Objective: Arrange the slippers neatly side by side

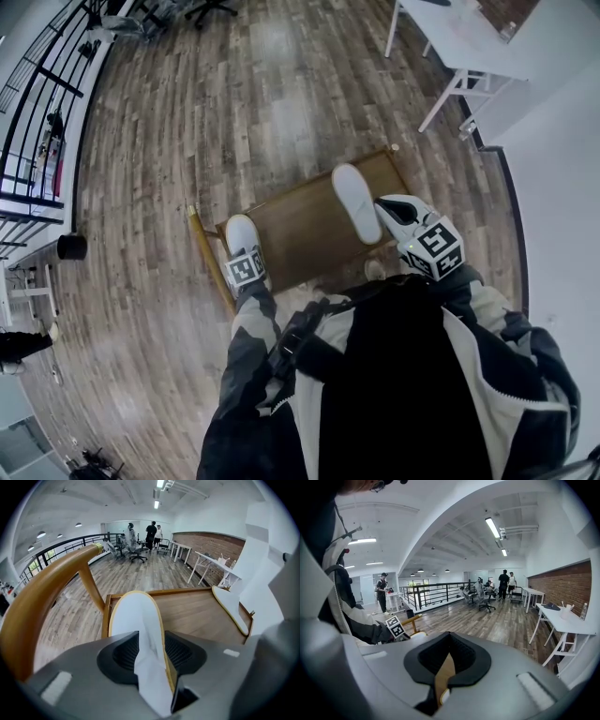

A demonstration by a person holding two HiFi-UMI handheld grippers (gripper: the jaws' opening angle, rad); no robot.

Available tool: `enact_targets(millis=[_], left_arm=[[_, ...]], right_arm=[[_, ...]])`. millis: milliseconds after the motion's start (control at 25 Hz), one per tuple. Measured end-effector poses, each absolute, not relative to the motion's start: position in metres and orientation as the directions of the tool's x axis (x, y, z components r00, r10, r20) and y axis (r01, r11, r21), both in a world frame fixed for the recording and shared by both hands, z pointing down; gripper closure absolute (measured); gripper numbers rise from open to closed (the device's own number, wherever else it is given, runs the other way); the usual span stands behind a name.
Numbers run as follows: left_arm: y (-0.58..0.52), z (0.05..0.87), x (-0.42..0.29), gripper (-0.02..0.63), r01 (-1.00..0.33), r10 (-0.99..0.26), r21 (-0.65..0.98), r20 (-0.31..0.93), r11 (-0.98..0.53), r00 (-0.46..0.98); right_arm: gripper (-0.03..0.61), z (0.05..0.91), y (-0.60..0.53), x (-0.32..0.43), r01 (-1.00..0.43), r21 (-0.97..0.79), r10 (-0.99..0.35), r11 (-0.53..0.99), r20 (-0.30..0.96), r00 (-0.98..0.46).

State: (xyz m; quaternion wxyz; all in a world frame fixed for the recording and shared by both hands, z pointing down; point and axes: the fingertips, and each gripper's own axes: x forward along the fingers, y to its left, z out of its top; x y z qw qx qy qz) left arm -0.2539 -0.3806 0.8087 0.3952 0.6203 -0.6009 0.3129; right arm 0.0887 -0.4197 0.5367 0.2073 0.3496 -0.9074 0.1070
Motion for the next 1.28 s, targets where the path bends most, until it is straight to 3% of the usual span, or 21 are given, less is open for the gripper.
enact_targets(millis=[320, 640, 840, 1120, 1280], left_arm=[[-0.396, 0.76, -0.244, 0.423, -0.994, -0.613, 0.111, 0.786, 0.002, 0.087], [-0.431, 0.636, -0.201, 0.486, -0.983, -0.808, 0.081, 0.561, -0.165, 0.181], [-0.441, 0.541, -0.178, 0.543, -0.969, -0.901, 0.083, 0.357, -0.233, 0.247], [-0.424, 0.454, -0.134, 0.594, -0.914, -0.902, 0.123, 0.155, -0.388, 0.404], [-0.411, 0.434, -0.115, 0.595, -0.897, -0.892, 0.019, 0.099, -0.441, 0.44]], right_arm=[[0.577, 0.541, -0.422, 0.078, -0.65, -0.073, -0.556, 0.756, 0.451, -0.698], [0.577, 0.536, -0.428, 0.058, -0.622, -0.081, -0.54, 0.778, 0.419, -0.73], [0.577, 0.525, -0.431, 0.042, -0.61, -0.103, -0.537, 0.786, 0.374, -0.756], [0.577, 0.486, -0.427, 0.01, -0.546, -0.083, -0.505, 0.834, 0.284, -0.815], [0.577, 0.46, -0.425, -0.003, -0.518, -0.065, -0.494, 0.853, 0.222, -0.841]])
